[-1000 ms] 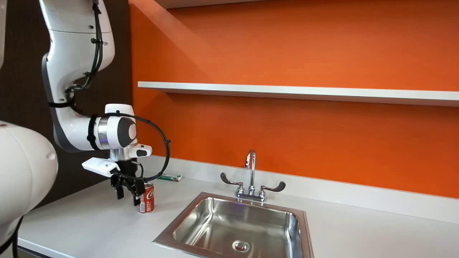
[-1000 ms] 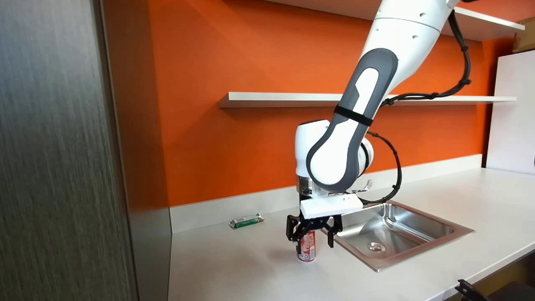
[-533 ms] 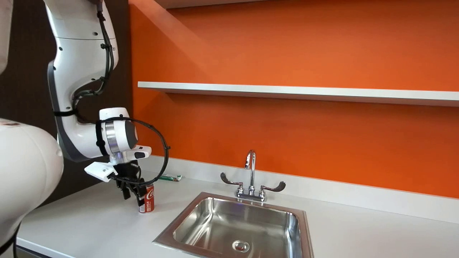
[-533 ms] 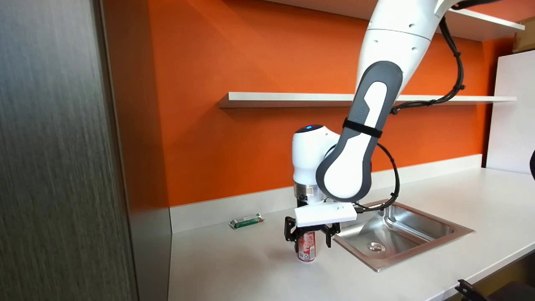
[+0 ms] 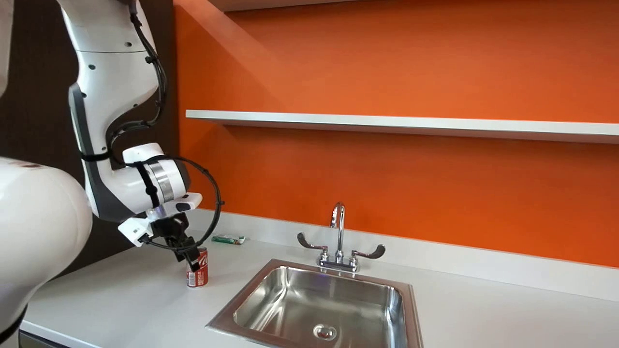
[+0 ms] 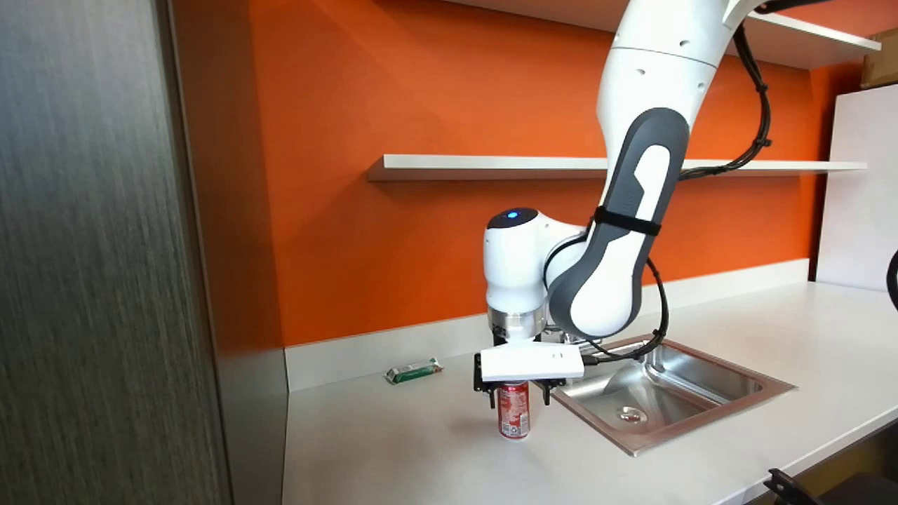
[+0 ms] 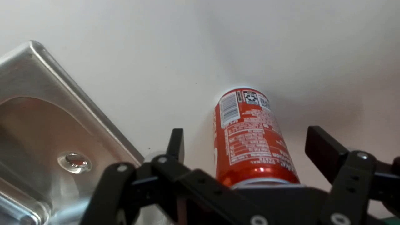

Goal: Put the red can on the bottom shelf

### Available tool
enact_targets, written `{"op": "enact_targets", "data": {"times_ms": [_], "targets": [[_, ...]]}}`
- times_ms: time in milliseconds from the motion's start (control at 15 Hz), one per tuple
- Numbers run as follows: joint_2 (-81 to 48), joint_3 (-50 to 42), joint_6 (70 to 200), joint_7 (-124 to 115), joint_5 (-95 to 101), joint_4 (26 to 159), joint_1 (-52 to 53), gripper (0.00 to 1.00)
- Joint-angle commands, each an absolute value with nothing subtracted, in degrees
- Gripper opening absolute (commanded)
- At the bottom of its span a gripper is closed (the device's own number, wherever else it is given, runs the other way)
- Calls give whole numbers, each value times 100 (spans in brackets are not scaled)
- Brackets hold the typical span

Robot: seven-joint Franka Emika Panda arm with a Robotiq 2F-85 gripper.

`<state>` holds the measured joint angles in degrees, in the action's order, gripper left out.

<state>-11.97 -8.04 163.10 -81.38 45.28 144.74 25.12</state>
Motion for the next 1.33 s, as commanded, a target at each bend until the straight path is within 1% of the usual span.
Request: {"op": "enact_targets", "data": {"times_ms": [0,333,867,933,1000,1200,1267], "targets": [[-1274,-1183,16439,-9449,5442,14300,2819,100],[-1386,-1408,16409,-10844,6582,14099,3000,100],[-1584,-1418,16371,-11823,7369,13967,3006,100],[-1607,-1415,16375,-11879,7428,13949,3000,75],[-1626,-1411,16368,-11927,7472,13932,2998,74],[-1668,-1400,16364,-12067,7603,13878,2997,49],[-1675,-1400,16363,-12104,7646,13859,2997,42]]}}
